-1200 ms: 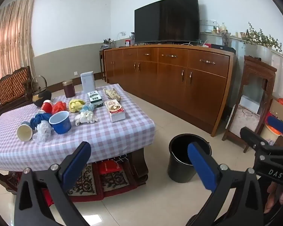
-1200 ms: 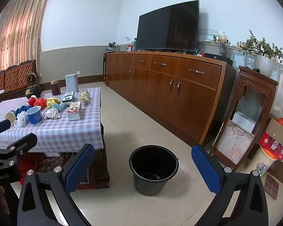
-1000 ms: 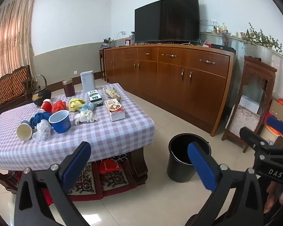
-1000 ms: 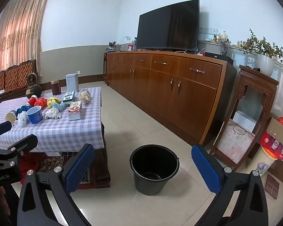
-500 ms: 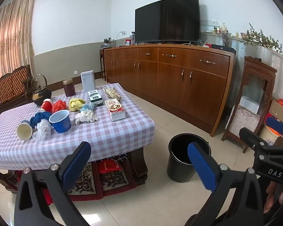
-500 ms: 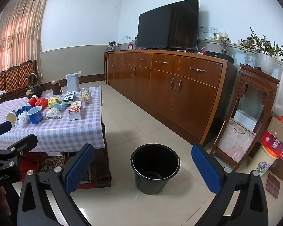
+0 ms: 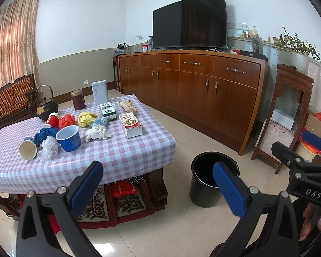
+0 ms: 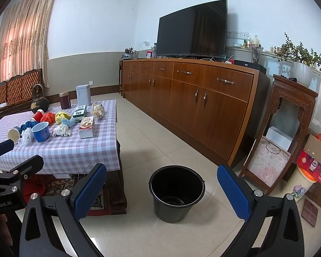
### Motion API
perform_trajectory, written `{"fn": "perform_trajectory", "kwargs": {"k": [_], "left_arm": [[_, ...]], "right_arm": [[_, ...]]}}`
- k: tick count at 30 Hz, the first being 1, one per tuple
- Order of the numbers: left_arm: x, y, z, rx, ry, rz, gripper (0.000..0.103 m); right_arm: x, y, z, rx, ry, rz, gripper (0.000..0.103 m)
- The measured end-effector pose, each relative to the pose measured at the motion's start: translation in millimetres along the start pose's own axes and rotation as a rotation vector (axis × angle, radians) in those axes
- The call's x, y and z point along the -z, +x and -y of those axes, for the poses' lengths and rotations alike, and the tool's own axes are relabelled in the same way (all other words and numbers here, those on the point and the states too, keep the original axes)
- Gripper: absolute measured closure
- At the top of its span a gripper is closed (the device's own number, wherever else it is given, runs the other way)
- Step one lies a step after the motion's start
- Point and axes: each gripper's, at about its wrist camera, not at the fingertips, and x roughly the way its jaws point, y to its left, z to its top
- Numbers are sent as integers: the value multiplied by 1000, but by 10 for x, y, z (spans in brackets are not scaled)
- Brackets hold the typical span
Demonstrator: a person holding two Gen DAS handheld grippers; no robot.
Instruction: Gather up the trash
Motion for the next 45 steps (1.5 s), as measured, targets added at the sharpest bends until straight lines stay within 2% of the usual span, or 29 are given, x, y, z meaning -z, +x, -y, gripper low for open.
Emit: {"fn": "perform_trajectory", "kwargs": {"k": [45], "left_arm": [[-18, -34, -54, -6, -8, 3, 0]], "right_arm": [[-9, -19, 12, 0, -1, 4, 0]]}}
